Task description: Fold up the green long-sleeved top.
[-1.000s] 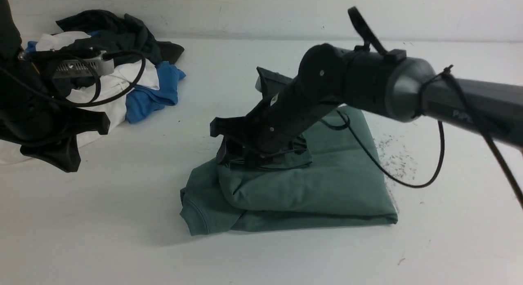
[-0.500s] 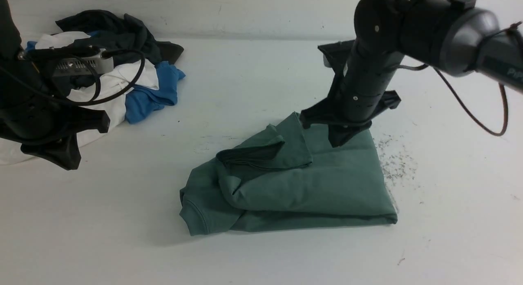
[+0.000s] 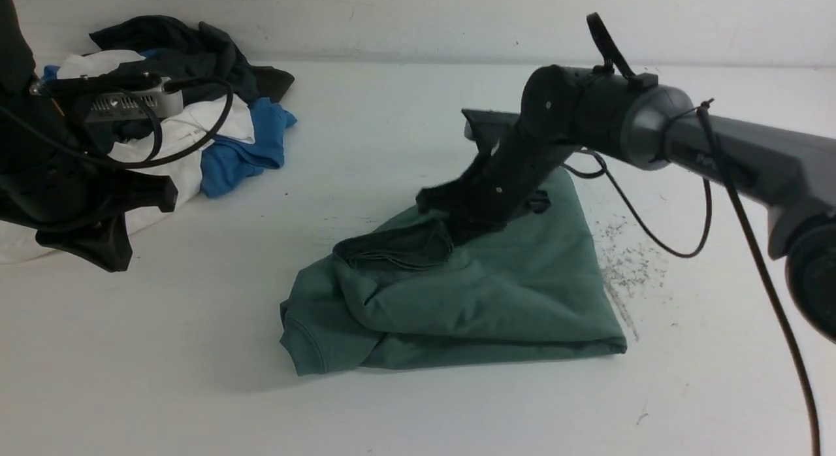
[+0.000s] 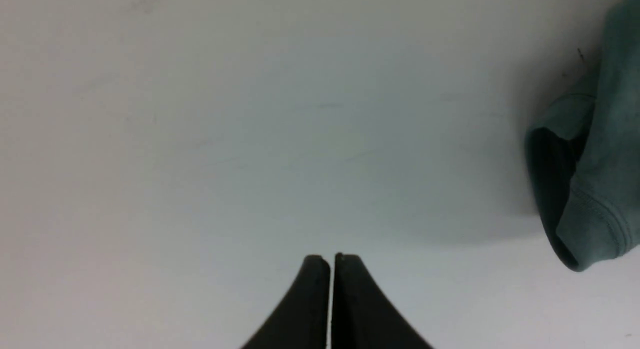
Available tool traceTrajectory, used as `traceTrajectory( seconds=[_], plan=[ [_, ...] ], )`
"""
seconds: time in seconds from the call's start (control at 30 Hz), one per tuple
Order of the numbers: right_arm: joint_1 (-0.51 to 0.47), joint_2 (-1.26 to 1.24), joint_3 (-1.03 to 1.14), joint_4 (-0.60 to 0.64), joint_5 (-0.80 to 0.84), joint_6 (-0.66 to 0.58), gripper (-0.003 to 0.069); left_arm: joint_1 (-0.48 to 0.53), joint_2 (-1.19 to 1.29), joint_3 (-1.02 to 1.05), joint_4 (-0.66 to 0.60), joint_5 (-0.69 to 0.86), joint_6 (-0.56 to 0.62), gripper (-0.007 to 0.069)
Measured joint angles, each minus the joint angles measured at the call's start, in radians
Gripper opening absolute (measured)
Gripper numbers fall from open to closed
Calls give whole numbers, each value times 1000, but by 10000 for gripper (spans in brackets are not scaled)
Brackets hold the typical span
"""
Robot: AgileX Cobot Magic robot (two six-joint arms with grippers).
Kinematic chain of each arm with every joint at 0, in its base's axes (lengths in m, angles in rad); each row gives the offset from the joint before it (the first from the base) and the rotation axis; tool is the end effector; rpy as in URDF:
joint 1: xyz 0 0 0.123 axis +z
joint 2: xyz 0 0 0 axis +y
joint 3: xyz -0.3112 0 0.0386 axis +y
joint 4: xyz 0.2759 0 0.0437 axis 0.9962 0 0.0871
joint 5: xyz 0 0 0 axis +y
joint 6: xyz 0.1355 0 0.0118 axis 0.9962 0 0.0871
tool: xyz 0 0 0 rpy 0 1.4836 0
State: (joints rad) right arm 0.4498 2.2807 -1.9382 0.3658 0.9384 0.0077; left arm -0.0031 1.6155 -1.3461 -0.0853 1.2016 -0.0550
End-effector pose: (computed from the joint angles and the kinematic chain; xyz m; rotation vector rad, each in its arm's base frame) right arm 0.4859 0.2782 0.1629 -0.3912 2.7686 0.5822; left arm 0.3553 -0.0119 0.2677 -0.1111 2.9523 -0.1298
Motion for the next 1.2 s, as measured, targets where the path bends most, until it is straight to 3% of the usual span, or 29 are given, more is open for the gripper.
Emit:
traceTrajectory(
  seconds=[0.13, 0.27, 0.47, 0.63, 0.8, 0.97, 1.2],
  plan=[
    [0, 0, -163, 117, -95, -8, -13, 0, 0, 0, -13, 0, -2, -4],
    [-4, 0, -286, 138, -59, -18, -13, 0, 0, 0, -18, 0, -2, -4],
    [-51, 0, -532, 75, 266, -37, -13, 0, 0, 0, -61, 0, -2, -4],
    [-81, -53, -579, -6, 319, 9, -13, -3, 0, 0, -214, -17, 55, -4],
    [-67, -189, -465, -4, 324, 12, -13, -84, 2, 7, -388, -110, 160, -4],
    [-40, -395, -201, -29, 325, -8, -13, -246, 61, 8, -531, -302, 232, -4],
    [-39, -600, 115, -191, 326, -2, -13, -363, 228, 9, -562, -438, 323, -4]
  ],
)
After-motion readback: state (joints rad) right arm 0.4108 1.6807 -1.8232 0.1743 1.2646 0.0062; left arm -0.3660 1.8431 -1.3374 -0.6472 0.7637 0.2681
